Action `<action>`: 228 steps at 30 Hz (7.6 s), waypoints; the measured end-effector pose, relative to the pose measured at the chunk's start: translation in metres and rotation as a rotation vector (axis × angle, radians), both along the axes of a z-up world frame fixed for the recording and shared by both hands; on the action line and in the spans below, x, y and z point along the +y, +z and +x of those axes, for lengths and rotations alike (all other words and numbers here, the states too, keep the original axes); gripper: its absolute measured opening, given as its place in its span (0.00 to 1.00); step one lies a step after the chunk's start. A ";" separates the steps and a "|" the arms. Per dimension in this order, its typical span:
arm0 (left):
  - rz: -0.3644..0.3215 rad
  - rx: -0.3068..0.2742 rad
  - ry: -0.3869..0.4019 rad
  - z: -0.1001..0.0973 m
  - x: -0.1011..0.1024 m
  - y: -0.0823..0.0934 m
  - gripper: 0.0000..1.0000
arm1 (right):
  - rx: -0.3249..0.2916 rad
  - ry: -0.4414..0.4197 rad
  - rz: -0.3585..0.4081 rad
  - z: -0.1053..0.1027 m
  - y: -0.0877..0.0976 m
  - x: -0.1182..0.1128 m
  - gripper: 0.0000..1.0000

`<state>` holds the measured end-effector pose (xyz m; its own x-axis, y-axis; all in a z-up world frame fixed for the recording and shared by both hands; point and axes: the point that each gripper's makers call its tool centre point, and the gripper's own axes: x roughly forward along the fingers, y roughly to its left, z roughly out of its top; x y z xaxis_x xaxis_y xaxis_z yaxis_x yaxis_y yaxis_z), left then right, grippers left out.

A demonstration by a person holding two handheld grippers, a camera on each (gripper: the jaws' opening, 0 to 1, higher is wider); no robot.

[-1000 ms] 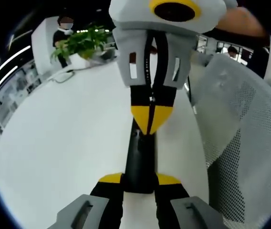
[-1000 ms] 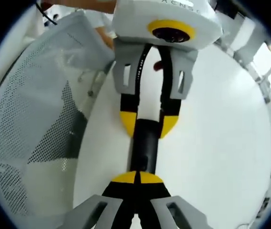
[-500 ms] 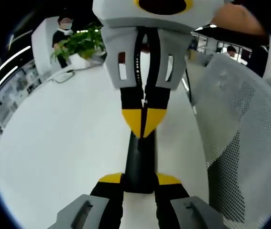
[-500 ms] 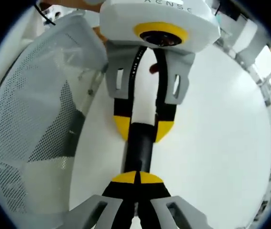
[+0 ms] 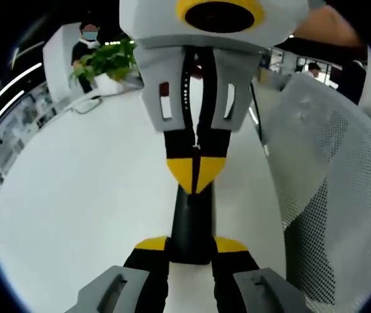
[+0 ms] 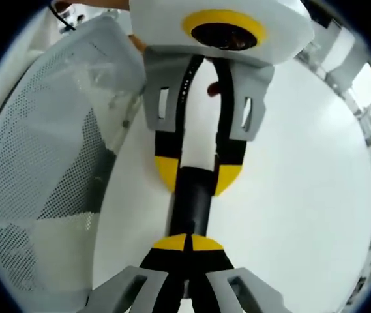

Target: Press the specified remote control buttons in sequence, fully releasing each button before pressing the next.

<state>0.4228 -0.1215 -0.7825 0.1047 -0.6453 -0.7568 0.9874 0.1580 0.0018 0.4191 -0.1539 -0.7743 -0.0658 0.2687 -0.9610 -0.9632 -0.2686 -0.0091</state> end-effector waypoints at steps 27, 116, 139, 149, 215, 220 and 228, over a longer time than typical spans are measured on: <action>-0.001 0.001 0.004 0.000 -0.001 0.000 0.24 | -0.025 0.014 -0.016 0.001 -0.001 -0.001 0.00; 0.000 0.001 0.005 0.001 -0.001 0.000 0.24 | -0.040 0.032 0.061 -0.004 0.002 0.017 0.00; 0.000 0.002 0.002 0.000 -0.001 0.001 0.24 | -0.014 -0.050 0.177 0.000 0.025 0.021 0.04; 0.007 0.002 0.000 0.000 -0.001 0.000 0.24 | 0.002 -0.090 0.170 -0.002 0.026 0.011 0.18; 0.024 0.008 0.002 0.000 -0.001 0.000 0.24 | 0.055 -0.229 0.072 0.007 -0.012 -0.069 0.25; 0.023 0.008 0.000 0.001 -0.001 0.000 0.24 | 0.041 -0.215 0.071 0.009 -0.013 -0.069 0.22; 0.023 0.007 -0.003 0.000 -0.003 0.001 0.24 | 0.009 -0.177 0.063 0.009 -0.013 -0.070 0.21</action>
